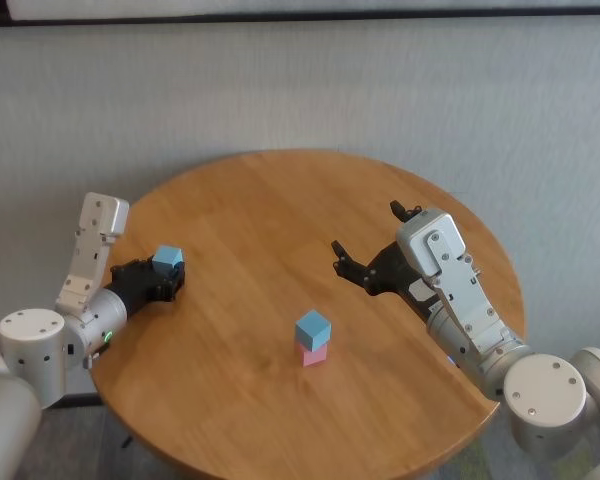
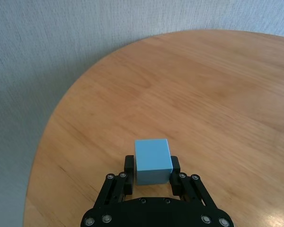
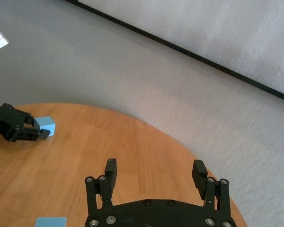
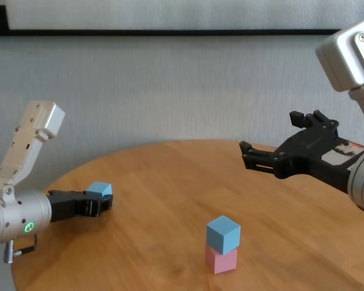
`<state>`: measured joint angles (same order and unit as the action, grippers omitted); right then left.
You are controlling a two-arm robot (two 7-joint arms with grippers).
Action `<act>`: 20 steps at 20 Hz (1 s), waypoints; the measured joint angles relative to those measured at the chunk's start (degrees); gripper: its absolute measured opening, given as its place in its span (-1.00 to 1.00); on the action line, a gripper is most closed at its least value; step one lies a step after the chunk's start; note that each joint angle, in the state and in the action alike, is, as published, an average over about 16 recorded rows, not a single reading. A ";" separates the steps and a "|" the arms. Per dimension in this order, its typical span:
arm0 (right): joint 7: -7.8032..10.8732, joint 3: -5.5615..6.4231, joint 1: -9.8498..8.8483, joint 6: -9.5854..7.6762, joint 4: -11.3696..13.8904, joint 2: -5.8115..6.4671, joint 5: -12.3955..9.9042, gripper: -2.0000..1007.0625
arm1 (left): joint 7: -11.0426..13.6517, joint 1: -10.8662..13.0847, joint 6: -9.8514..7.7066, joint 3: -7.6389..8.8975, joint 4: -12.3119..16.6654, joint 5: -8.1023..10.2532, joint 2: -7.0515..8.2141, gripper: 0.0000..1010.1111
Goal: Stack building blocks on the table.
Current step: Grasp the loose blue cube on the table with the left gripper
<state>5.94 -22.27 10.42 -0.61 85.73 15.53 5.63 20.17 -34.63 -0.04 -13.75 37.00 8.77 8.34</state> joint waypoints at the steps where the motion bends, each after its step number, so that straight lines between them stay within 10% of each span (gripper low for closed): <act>1: 0.00 0.00 0.00 0.00 0.00 0.00 0.00 1.00 | 0.00 0.00 0.00 0.00 0.01 0.00 0.00 -0.04; 20: 0.00 0.00 0.00 0.00 0.00 0.00 0.00 1.00 | 0.11 0.24 0.35 0.04 0.31 -0.03 0.02 -0.20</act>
<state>5.93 -22.27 10.42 -0.61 85.73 15.53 5.63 20.27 -34.39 0.30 -13.71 37.31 8.74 8.36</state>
